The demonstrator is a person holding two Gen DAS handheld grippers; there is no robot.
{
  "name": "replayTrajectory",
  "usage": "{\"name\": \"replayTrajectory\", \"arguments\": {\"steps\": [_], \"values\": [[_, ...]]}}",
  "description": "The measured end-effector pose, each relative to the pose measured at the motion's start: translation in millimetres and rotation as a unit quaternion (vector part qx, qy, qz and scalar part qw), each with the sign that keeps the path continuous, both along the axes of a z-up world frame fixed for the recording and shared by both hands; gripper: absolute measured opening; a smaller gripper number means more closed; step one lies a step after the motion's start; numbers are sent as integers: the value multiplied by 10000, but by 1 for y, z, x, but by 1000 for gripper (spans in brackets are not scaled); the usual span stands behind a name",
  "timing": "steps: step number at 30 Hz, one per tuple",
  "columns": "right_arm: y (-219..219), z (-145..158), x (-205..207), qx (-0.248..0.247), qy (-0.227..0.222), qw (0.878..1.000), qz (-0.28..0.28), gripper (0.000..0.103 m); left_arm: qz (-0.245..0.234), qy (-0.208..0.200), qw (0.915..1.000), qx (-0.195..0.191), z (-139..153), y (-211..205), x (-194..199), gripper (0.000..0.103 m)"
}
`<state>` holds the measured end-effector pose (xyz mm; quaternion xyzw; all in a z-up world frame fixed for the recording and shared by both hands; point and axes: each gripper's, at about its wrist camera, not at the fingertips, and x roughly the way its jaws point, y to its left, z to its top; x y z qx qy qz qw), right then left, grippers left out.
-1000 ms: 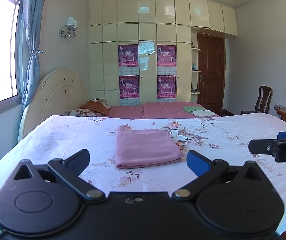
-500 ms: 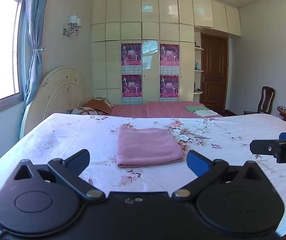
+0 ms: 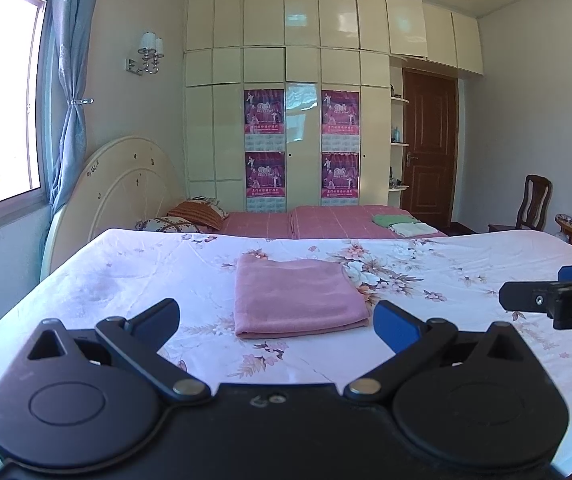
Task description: Fold small clothes
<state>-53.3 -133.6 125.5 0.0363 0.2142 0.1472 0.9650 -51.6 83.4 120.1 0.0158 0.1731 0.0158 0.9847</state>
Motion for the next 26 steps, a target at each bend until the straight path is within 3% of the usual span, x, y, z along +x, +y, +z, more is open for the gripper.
{"name": "replayTrajectory", "arguments": {"steps": [26], "values": [[4,-5,10,-55,-13,9999,96,103,-8,-104,9999,28,-2,8,8,102]]}}
